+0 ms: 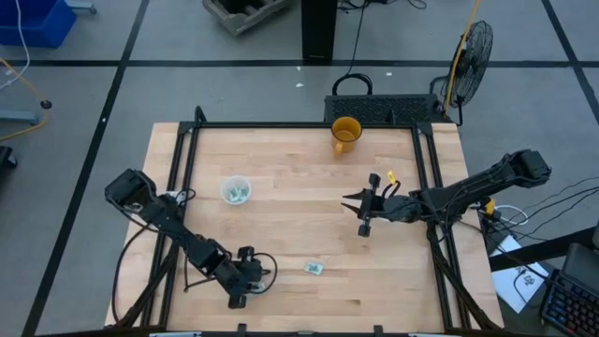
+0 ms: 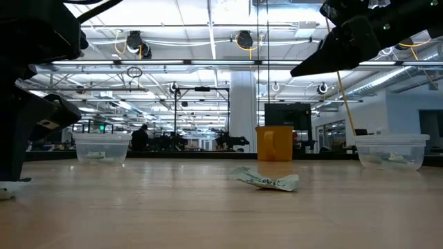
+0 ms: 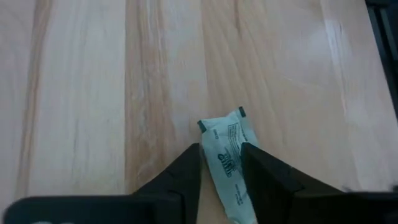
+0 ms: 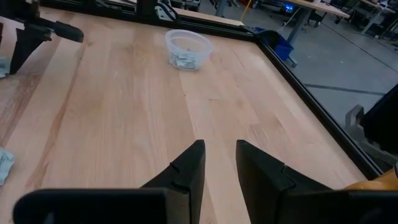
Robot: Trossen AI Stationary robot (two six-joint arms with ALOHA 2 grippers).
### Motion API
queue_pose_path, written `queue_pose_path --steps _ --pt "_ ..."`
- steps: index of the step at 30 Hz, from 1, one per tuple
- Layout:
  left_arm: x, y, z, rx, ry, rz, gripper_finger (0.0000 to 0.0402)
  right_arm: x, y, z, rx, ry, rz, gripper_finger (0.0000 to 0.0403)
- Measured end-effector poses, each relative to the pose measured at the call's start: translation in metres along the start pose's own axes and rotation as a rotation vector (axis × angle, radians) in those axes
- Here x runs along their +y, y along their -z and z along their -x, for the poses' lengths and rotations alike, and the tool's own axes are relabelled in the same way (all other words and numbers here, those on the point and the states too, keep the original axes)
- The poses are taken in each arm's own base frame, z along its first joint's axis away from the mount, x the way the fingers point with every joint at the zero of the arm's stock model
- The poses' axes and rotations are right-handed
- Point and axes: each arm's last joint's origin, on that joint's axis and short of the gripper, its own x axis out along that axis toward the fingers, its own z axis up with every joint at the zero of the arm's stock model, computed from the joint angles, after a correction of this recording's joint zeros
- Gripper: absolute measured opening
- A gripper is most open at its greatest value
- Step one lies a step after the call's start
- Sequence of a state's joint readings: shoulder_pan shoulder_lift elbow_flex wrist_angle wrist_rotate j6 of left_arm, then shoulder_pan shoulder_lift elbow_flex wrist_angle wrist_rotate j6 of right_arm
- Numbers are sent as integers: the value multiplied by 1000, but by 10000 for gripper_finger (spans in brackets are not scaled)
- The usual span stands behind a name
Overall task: Pick and place Stevia / Truvia into bins
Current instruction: Put the stevia packet into the left transparent container
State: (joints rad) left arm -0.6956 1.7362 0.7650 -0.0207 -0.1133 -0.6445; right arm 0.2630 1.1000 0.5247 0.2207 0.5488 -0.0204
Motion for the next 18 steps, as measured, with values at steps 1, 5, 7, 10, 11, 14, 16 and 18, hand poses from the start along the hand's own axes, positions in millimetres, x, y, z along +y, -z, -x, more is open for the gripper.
queue_pose_path --steps 1,5,7,10,11,14,16,18 --pt "0 0 0 0 -1 -14 109 0 0 0 0 0 0 86" --pt "0 -1 2 -13 -8 -49 59 0 0 0 0 0 2 86" --pt "1 -2 3 -19 -11 -55 31 0 0 0 0 0 2 86" --pt "2 -4 4 -35 -17 -52 8 0 0 0 0 0 2 86" --pt "2 -5 5 -45 -22 -52 9 0 0 0 0 1 2 86" --pt "3 -8 9 -78 -37 -56 15 -1 0 0 1 3 2 86" --pt "4 -13 18 -113 -53 -47 10 -1 0 0 -3 3 -1 86" --pt "8 -19 30 -142 -75 -12 5 -2 -1 -1 -12 7 -8 86"
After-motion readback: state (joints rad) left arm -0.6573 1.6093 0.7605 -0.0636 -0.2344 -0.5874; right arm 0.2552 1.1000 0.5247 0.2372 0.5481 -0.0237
